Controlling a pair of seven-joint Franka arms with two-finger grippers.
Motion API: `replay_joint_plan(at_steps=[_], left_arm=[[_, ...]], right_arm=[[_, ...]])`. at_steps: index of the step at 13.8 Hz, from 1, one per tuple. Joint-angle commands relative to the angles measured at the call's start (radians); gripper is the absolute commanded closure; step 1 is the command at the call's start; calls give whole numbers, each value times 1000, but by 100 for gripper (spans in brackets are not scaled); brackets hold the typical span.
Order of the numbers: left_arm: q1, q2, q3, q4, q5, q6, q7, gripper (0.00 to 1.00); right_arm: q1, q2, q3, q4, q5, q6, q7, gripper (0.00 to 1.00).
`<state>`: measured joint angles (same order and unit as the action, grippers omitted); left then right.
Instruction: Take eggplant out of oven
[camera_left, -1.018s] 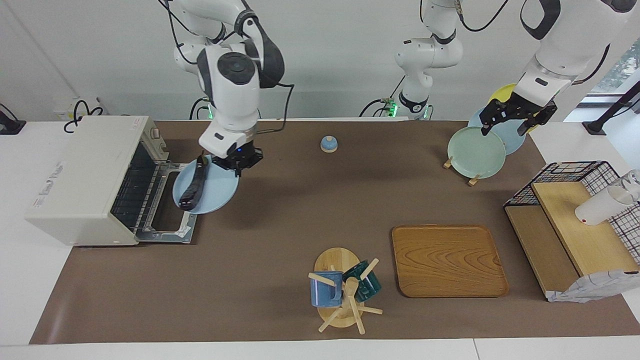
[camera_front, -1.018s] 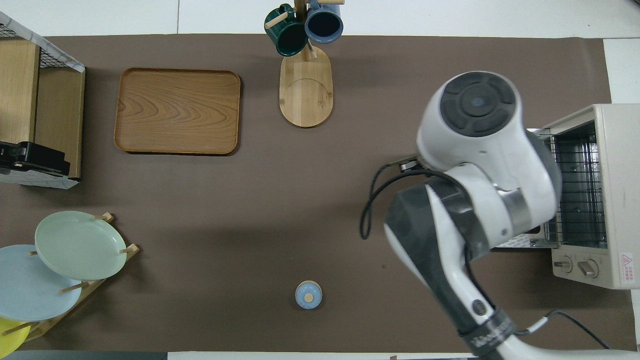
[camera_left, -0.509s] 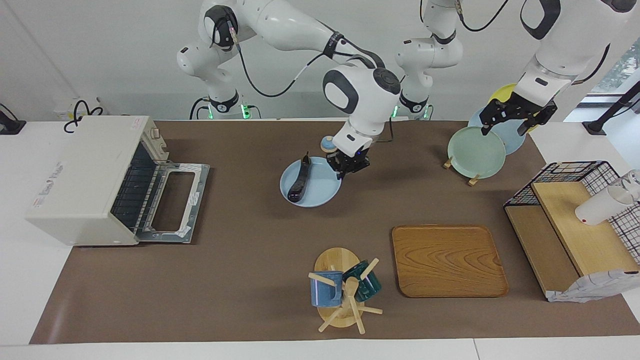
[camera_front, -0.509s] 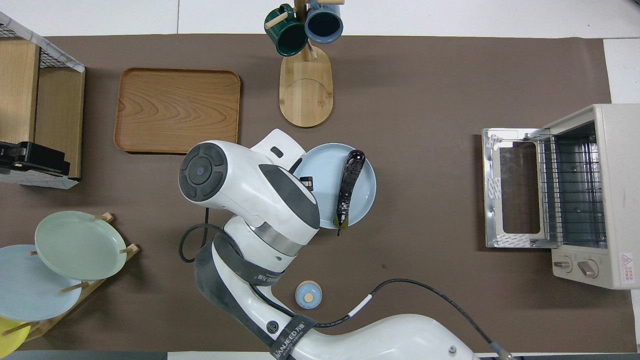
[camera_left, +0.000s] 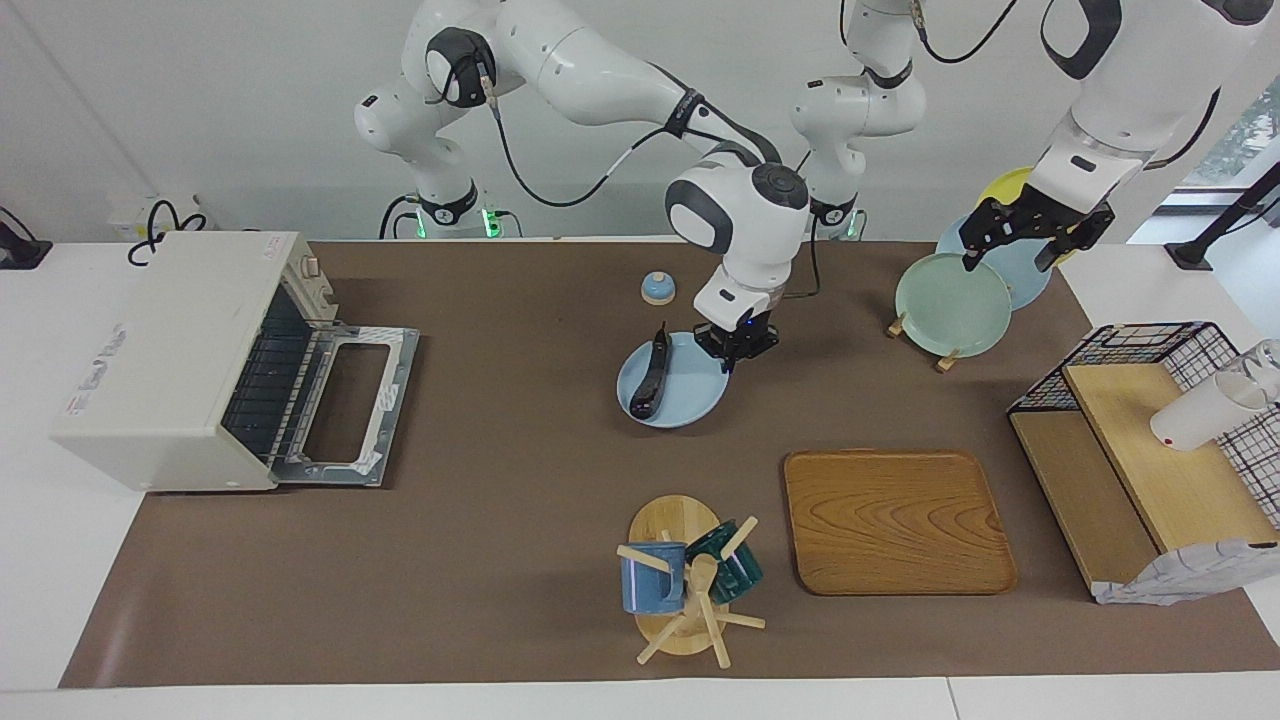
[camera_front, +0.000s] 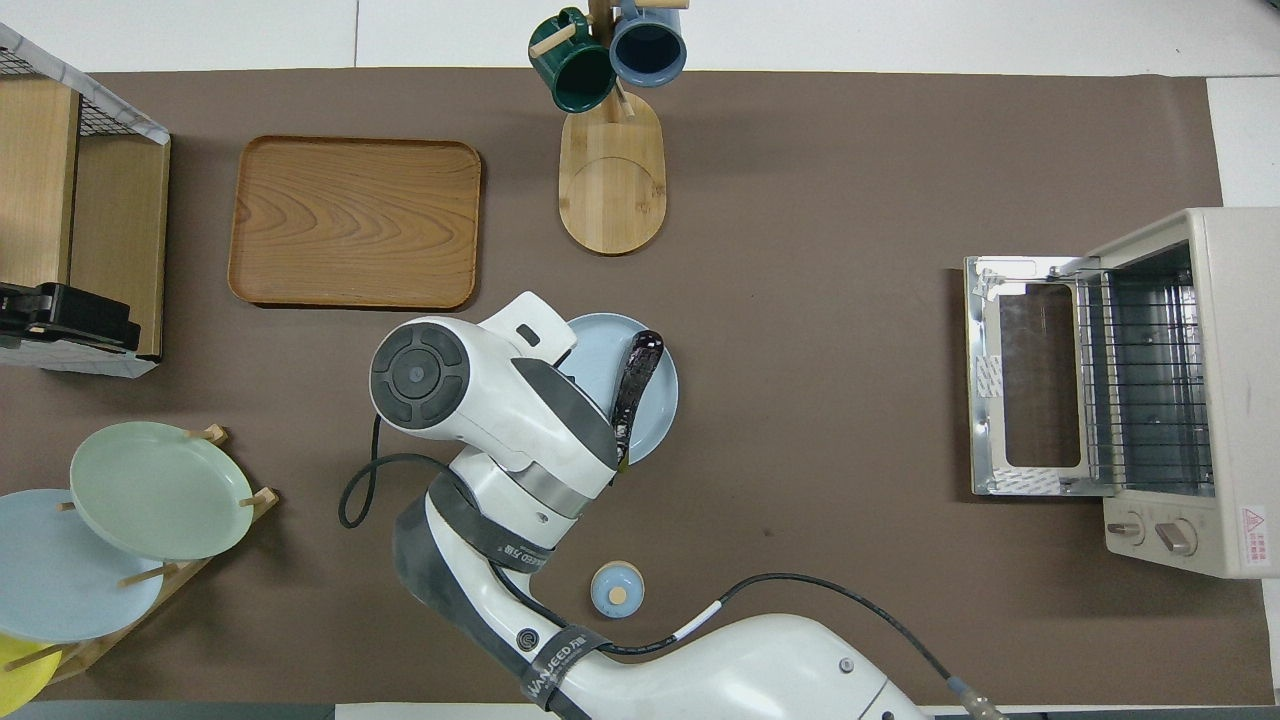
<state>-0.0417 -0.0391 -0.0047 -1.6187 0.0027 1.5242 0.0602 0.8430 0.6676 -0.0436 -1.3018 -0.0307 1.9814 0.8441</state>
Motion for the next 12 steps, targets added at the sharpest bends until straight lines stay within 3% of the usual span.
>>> replay_joint_plan(at_steps=[1, 2, 4, 7, 8, 9, 10, 12], left_arm=[[13, -27, -11, -30, 17, 8, -6, 0], [13, -27, -11, -30, 17, 8, -6, 0], [11, -27, -11, -30, 17, 8, -6, 0], [13, -27, -11, -30, 17, 8, -6, 0], [13, -27, -11, -30, 17, 10, -6, 0], [13, -27, -11, -30, 17, 8, -6, 0], [13, -27, -11, -30, 17, 10, -6, 0], [13, -27, -11, -30, 17, 8, -6, 0]], right_arm=[[-8, -16, 7, -59, 28, 68, 29, 100], [-10, -16, 7, -59, 29, 86, 29, 94], [-2, -14, 5, -56, 12, 149, 26, 65], [-37, -64, 2, -51, 12, 128, -16, 58], [-76, -101, 2, -48, 11, 52, -36, 61], [-108, -146, -1, -59, 11, -22, -75, 77], [-148, -187, -2, -85, 9, -83, -117, 99], [-255, -337, -6, -307, 5, -161, -175, 100]])
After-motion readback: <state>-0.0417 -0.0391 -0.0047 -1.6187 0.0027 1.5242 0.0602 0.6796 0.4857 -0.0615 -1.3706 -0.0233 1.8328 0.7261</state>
